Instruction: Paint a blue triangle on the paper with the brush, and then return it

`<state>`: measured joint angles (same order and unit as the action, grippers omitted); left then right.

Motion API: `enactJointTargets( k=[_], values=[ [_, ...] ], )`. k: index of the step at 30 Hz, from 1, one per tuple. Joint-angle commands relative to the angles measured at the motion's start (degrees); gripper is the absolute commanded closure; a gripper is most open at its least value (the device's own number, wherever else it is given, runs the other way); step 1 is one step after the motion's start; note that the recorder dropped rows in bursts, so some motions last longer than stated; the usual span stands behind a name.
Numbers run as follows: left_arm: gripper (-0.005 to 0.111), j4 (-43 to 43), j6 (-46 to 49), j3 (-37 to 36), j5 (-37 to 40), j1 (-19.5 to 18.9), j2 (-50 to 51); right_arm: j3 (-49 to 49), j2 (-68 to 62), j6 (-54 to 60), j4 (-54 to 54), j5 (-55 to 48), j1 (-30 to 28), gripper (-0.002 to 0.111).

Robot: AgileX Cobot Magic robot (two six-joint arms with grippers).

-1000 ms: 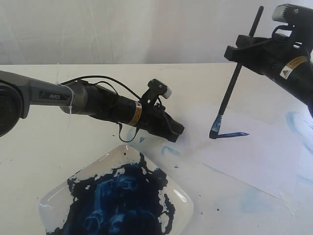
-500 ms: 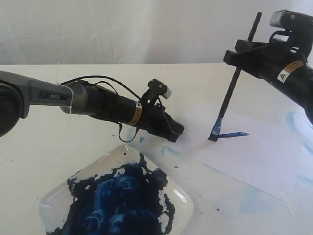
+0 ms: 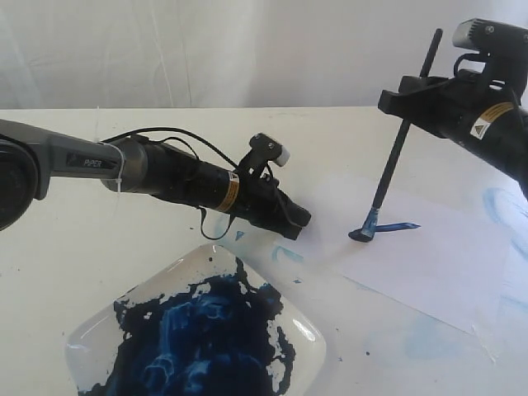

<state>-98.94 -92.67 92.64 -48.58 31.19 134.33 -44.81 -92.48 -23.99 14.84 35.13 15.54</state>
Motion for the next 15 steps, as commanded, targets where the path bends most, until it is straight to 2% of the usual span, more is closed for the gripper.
enactJointTargets(
  k=[1,8,15],
  values=[
    [0.107,-1.01,-0.25,-0.04,-0.19,-0.19,0.04,0.27,0.65,1.28,-0.3,-2.6,-0.13,0.108],
    [0.107,-1.01,-0.25,-0.04,-0.19,-0.19,0.04,0.27,1.03,2.62,-0.43,-3.19,-0.13,0.108],
    [0.107,-1.01,-0.25,-0.04,-0.19,-0.19,0.04,0.27,2.67,10.03,-5.38,-6.06,-0.13,0.108]
  ],
)
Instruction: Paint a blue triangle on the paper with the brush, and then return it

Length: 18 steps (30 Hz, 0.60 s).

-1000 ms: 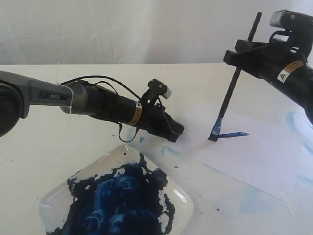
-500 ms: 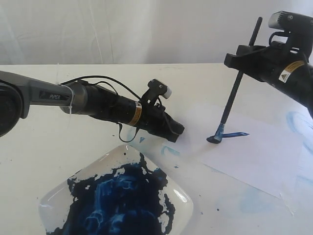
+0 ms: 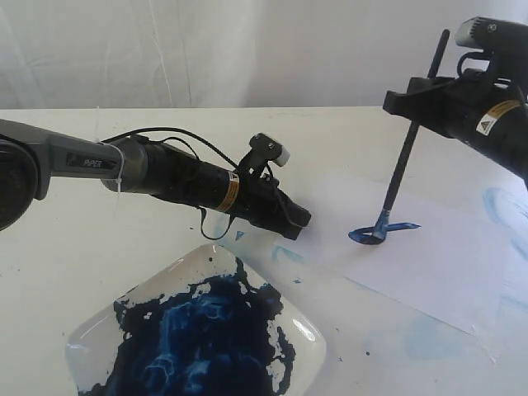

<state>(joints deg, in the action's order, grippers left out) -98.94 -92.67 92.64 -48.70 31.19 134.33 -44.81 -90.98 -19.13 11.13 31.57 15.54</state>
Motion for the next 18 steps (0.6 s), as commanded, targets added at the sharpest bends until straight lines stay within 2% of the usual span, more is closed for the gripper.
enactJointTargets(
  k=[1,18],
  values=[
    [0.107,-1.01,-0.25,-0.04,-0.08,-0.19,0.04,0.27,1.4,5.77,-1.66,-3.18,-0.13,0.108],
    [0.107,-1.01,-0.25,-0.04,-1.26,-0.19,0.04,0.27,3.72,12.48,-5.12,-9.46,-0.38,0.108]
  ],
)
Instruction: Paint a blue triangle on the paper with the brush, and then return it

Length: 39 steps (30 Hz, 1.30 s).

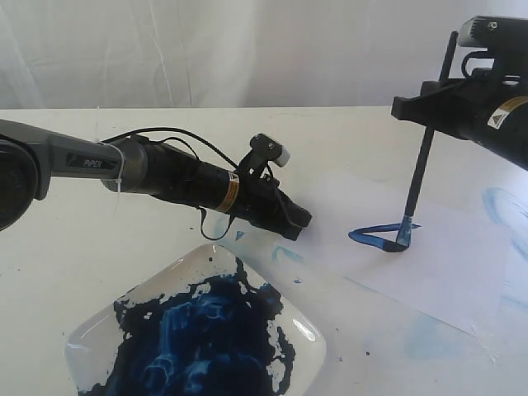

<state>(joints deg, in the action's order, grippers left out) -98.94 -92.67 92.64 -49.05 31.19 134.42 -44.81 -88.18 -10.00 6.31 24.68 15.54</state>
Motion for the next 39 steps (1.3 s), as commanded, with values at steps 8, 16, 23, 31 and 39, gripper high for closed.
enactJointTargets(
  k=[8,16,23,31,39],
  values=[
    [0.107,-1.01,-0.25,-0.04,-0.79,-0.19,-0.06,0.27,3.37,7.22,-2.03,-6.86,-3.0,0.108],
    [0.107,-1.01,-0.14,-0.04,-0.7,-0.19,-0.06,0.27,5.05,7.22,-2.03,-6.57,-3.0,0.108],
    [0.107,-1.01,-0.14,-0.04,-0.7,-0.19,-0.06,0.27,8.27,6.85,-2.03,-1.87,-3.0,0.108],
    [0.107,-1.01,-0.03,-0.04,-0.67,-0.19,-0.06,0.27,7.89,6.85,-2.03,2.22,-3.0,0.108],
    [0.107,-1.01,-0.03,-0.04,-0.78,-0.19,-0.06,0.27,3.67,6.21,-2.03,8.04,-3.0,0.108]
  ],
)
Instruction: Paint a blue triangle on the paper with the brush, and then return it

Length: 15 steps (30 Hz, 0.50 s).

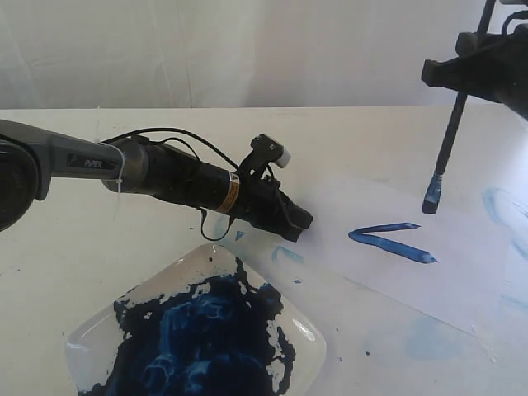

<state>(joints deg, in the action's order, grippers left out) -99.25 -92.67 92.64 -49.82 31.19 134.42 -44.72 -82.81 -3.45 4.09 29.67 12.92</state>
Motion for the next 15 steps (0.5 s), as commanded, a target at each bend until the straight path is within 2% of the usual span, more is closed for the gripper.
enactJointTargets(
  k=[1,15],
  values=[
    [0.107,-0.7,-0.02,-0.04,0.0,-0.19,-0.06,0.18,-2.1,-1.53,0.19,3.06,-0.38,0.108],
    [0.107,-0.7,-0.03,-0.04,0.1,-0.19,-0.06,0.18,-5.87,-4.46,0.19,5.52,-0.38,0.108]
  ],
)
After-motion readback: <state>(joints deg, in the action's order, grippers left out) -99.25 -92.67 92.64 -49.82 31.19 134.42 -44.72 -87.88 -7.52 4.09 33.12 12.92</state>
